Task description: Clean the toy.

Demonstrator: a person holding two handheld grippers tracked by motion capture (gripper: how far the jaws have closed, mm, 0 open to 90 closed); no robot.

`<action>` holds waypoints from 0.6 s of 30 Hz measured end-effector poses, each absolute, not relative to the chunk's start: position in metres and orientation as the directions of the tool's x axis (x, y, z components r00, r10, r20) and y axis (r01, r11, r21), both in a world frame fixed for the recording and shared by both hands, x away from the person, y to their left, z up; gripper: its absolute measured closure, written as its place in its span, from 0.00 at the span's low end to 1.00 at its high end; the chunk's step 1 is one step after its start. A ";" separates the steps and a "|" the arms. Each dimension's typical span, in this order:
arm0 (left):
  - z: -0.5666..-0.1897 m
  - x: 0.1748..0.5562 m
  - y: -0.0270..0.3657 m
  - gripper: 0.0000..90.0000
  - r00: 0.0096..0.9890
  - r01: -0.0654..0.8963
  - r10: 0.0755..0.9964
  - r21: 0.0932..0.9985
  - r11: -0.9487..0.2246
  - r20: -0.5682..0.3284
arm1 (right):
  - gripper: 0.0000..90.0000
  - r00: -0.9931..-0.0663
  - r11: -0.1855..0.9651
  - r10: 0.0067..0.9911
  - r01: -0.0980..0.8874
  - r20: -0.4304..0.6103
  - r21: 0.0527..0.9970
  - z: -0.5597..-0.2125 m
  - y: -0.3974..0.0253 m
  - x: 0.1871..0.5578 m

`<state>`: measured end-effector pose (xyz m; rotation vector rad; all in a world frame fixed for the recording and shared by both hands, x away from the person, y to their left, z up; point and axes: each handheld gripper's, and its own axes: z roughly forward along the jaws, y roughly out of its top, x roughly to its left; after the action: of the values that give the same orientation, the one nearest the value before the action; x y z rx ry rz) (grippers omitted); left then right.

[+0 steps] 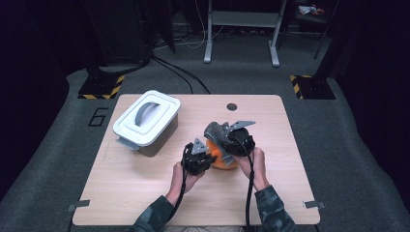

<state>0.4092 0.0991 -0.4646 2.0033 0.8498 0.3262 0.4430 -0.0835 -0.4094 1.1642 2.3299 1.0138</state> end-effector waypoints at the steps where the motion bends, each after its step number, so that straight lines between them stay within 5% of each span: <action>1: -0.465 0.409 0.099 0.91 0.726 0.442 0.680 0.825 -0.351 -0.100 | 0.82 -0.603 0.409 0.798 0.548 0.006 0.730 -0.410 -0.085 0.443; 18: -0.472 0.411 0.106 0.91 0.717 0.458 0.686 0.826 -0.329 -0.125 | 0.82 -0.512 0.333 0.858 0.618 0.042 0.712 -0.427 -0.127 0.447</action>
<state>0.4109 0.1058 -0.4717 1.9847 0.8749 0.3058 0.4473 -0.1268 -0.4273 1.3115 2.2618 0.9799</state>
